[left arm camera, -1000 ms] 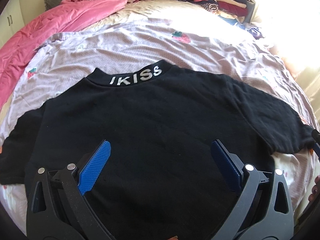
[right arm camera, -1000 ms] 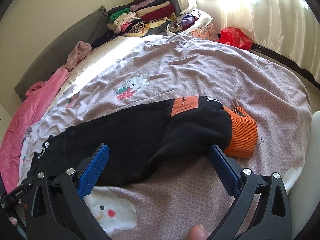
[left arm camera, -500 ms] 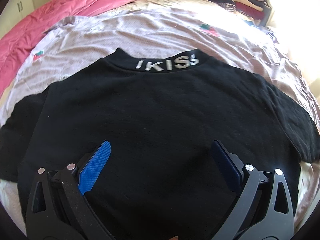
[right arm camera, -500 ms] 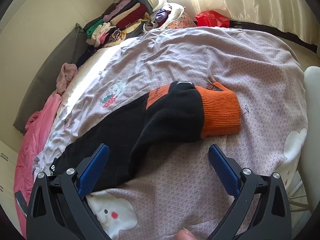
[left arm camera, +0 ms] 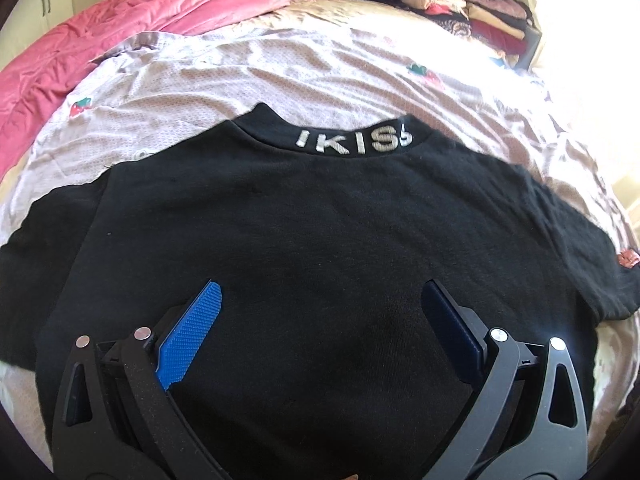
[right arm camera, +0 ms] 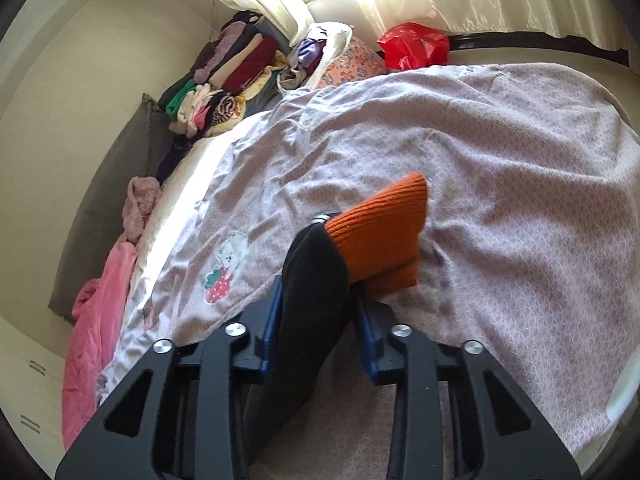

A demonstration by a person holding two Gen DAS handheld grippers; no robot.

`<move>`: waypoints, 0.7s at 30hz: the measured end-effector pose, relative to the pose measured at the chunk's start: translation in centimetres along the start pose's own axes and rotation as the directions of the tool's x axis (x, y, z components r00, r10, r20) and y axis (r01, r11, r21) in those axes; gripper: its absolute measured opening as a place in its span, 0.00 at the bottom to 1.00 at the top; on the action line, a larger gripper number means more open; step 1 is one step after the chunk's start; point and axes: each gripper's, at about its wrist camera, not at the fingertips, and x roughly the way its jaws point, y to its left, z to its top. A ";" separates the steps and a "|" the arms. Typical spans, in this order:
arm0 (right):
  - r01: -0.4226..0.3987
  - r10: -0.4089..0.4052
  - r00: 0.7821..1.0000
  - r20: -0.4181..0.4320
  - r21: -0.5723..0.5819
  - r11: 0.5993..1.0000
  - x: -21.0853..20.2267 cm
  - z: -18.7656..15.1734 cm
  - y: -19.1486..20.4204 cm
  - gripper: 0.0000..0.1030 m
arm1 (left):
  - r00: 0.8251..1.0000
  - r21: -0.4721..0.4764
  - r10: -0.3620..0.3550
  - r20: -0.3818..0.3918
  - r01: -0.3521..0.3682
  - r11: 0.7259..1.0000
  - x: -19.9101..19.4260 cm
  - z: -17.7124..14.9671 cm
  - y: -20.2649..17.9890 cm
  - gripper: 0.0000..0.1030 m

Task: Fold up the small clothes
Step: 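Grasp the orange cuff with the right tool and lift it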

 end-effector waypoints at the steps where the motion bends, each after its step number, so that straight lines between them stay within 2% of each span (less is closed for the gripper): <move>1: -0.014 0.015 1.000 0.010 -0.026 1.000 -0.3 0.0 0.6 0.16 | 1.000 -0.006 -0.005 0.008 0.005 1.000 -0.3 0.0 0.2 0.91; 8: -0.125 0.135 0.990 0.027 -0.241 0.963 -2.5 -1.8 8.2 0.15 | 0.999 -0.034 -0.014 0.049 0.016 0.999 -2.4 0.2 1.5 0.91; 11: -0.189 0.204 0.979 0.006 -0.355 0.916 -3.7 -3.7 12.5 0.15 | 0.998 -0.055 -0.029 0.057 0.032 0.998 -2.9 0.3 2.5 0.91; 15: -0.295 0.290 0.953 -0.085 -0.464 0.835 -4.2 -7.4 18.4 0.14 | 0.996 -0.091 -0.064 0.068 0.070 0.993 -3.2 0.4 4.0 0.91; 21: -0.393 0.333 0.919 -0.211 -0.539 0.745 -3.4 -13.0 24.2 0.14 | 0.992 -0.142 -0.099 0.084 0.110 0.984 -3.9 0.5 6.3 0.91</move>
